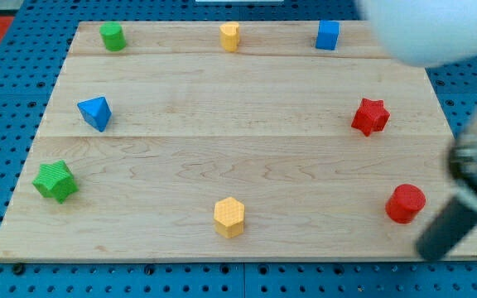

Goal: Push the red circle a bit up

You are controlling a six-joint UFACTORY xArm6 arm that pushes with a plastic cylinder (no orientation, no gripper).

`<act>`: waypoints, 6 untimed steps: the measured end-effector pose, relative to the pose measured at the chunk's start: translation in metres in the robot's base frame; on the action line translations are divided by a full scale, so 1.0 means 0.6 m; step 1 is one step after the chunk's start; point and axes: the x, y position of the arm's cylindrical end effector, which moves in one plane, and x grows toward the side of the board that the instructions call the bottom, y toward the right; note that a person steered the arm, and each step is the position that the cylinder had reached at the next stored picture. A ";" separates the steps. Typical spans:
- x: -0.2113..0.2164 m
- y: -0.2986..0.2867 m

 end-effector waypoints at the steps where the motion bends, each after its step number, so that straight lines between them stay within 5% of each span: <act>1: -0.041 -0.003; 2: -0.070 -0.103; 3: -0.126 -0.106; 5: -0.076 -0.038; 6: -0.130 -0.005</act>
